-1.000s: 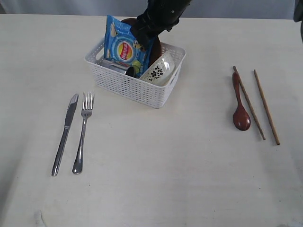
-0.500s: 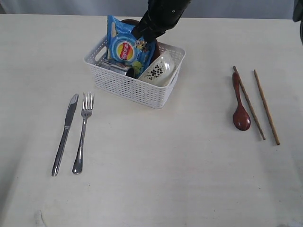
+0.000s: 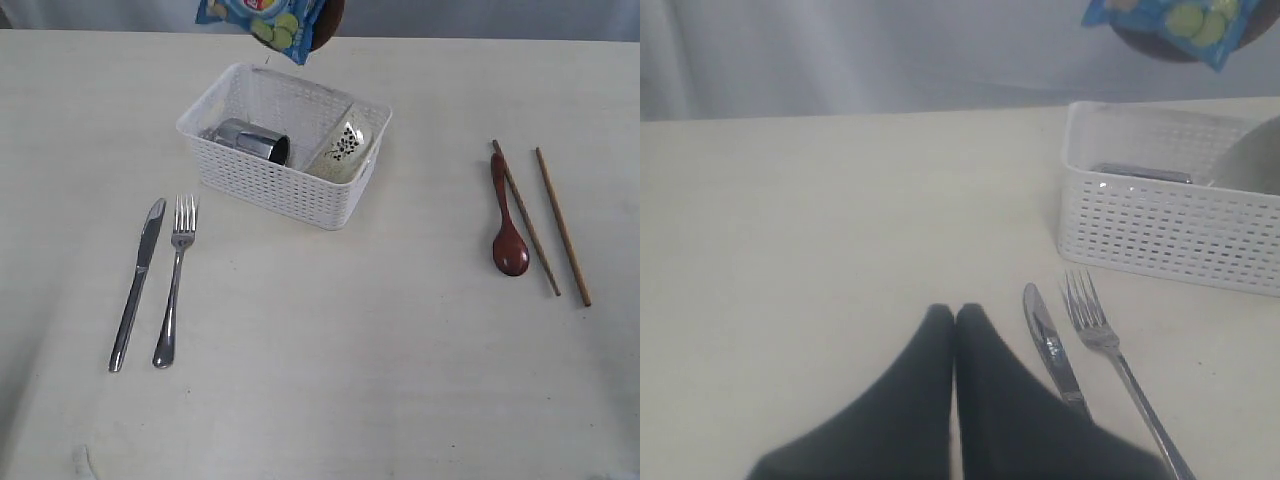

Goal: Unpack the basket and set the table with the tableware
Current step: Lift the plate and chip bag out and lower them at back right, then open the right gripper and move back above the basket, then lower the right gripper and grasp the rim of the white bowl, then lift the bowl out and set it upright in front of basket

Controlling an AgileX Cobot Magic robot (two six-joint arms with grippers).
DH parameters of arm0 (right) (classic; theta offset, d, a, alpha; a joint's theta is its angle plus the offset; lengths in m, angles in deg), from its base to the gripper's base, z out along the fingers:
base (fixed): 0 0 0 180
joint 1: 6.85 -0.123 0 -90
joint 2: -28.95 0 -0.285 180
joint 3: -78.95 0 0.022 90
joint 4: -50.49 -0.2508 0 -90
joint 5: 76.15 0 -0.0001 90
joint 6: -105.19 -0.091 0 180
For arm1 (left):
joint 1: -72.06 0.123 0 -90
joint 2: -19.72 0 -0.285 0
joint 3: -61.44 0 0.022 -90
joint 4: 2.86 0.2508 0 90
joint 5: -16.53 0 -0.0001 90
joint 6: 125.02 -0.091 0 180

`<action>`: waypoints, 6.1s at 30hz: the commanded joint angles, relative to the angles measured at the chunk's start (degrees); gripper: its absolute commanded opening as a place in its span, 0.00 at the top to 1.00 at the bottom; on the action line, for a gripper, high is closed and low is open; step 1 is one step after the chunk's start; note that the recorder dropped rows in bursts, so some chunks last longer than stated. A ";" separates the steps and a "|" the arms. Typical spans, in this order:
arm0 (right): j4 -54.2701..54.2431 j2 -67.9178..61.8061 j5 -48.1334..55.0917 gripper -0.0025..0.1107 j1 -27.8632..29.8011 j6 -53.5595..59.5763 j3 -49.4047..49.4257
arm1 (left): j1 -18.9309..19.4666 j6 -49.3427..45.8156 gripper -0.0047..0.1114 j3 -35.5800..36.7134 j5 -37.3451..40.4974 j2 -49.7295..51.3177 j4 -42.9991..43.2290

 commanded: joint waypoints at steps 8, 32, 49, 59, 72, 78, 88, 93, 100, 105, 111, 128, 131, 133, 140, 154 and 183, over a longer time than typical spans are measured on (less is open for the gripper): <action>-17.82 0.31 3.04 0.98 18.90 -5.81 -0.98 | -0.29 0.24 0.96 0.18 -0.61 -0.15 0.52; -50.59 -16.20 0.90 0.98 41.18 1.13 19.91 | -0.29 0.24 0.96 0.18 -0.61 -0.15 0.52; -37.50 -16.91 -7.71 0.98 41.17 -8.13 20.22 | -0.29 0.24 0.96 0.18 -0.61 -0.15 0.52; -37.35 -16.81 -6.41 0.58 41.17 -8.13 20.22 | -0.29 0.24 0.96 0.18 -0.61 -0.15 0.52; -25.58 -14.43 10.94 0.60 42.65 -12.43 6.40 | -0.29 0.24 0.96 0.18 -0.61 -0.15 0.52; -25.58 -9.96 13.98 0.63 41.76 -12.43 2.44 | -0.29 0.24 0.96 0.18 -0.61 -0.15 0.52; -26.18 -4.15 13.98 0.65 32.91 -12.25 2.44 | -0.29 0.24 0.96 0.18 -0.61 -0.15 0.52; -23.09 -3.87 13.98 0.65 23.68 -17.28 2.44 | -0.29 0.24 0.96 0.18 -0.61 -0.15 0.52; -3.17 -2.70 13.98 0.65 8.69 -29.45 2.33 | -0.29 0.24 0.96 0.18 -0.61 -0.15 0.52; 4.16 -2.30 13.98 0.65 0.09 -37.98 2.13 | -0.29 0.24 0.96 0.18 -0.61 -0.15 0.52; 10.47 -2.30 13.98 0.65 -6.32 -44.90 2.13 | -0.29 0.24 0.96 0.18 -0.61 -0.15 0.52; 18.69 -1.64 13.98 0.65 -9.58 -49.95 2.26 | -0.29 0.24 0.96 0.18 -0.61 -0.15 0.52; 22.33 -1.52 13.98 0.65 -9.45 -50.17 8.11 | -0.29 0.24 0.96 0.18 -0.61 -0.15 0.52; 21.77 -1.42 13.98 0.65 -9.38 -50.54 12.15 | -0.29 0.24 0.96 0.18 -0.61 -0.15 0.52; 20.66 -1.65 13.98 0.65 -8.83 -55.38 14.48 | -0.29 0.24 0.96 0.18 -0.61 -0.15 0.52; 18.37 -4.04 8.71 0.65 -8.83 -59.19 14.48 | -0.29 0.24 0.96 0.18 -0.61 -0.15 0.52; 11.44 11.65 13.98 0.98 -8.83 -29.66 11.46 | -0.29 0.24 0.96 0.18 -0.61 -0.15 0.52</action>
